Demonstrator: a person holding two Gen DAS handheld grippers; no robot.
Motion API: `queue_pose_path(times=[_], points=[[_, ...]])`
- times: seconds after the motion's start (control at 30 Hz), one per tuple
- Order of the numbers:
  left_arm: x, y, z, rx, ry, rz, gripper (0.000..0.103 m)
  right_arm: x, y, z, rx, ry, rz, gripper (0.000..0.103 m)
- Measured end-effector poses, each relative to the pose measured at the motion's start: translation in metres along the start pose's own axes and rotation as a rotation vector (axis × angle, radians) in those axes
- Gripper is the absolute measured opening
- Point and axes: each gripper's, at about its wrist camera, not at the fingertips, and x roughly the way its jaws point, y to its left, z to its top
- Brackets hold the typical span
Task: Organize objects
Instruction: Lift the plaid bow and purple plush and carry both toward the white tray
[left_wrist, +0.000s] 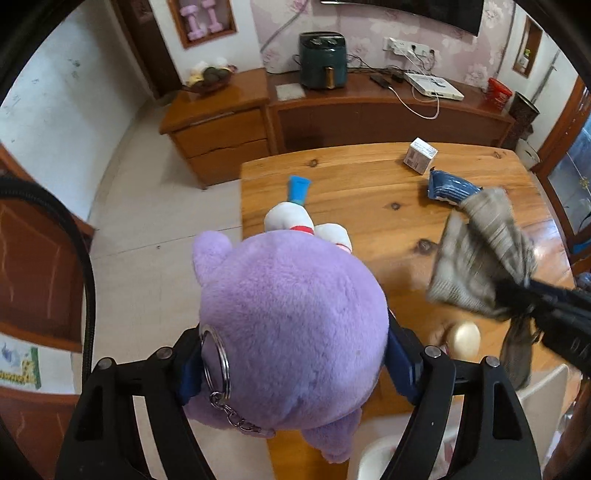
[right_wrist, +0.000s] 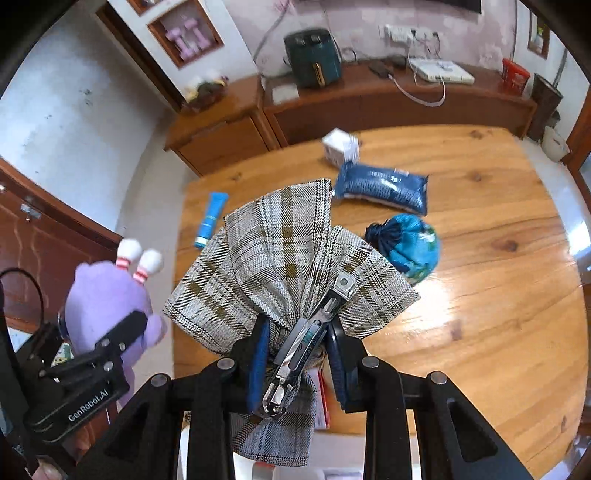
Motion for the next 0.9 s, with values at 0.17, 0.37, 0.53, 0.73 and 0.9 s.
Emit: queue_pose_path(times=[0.17,0.37,0.53,0.73,0.9], points=[[-0.051,-0.002,-0.025,-0.011,-0.047,0.021,0.081,-0.039,0.013,-0.007,-0.060,-0.054,-0.004,0.030],[-0.106,-0.008,-0.054,-0.048,-0.101,0.003,0.081,-0.095,0.004,-0.032,-0.130,-0.114,-0.004,0.030],[-0.142,-0.022,-0.080,-0.035,-0.138,-0.007,0.081,-0.135,-0.006,-0.053,-0.187,-0.158,-0.010,0.030],[-0.165,-0.043,-0.107,-0.020,-0.163,-0.013,0.081,-0.164,-0.018,-0.081,-0.251,-0.191,0.002,0.030],[-0.171,-0.057,-0.122,-0.037,-0.181,-0.026,0.081,-0.174,-0.027,-0.100,-0.288,-0.181,0.027,0.030]])
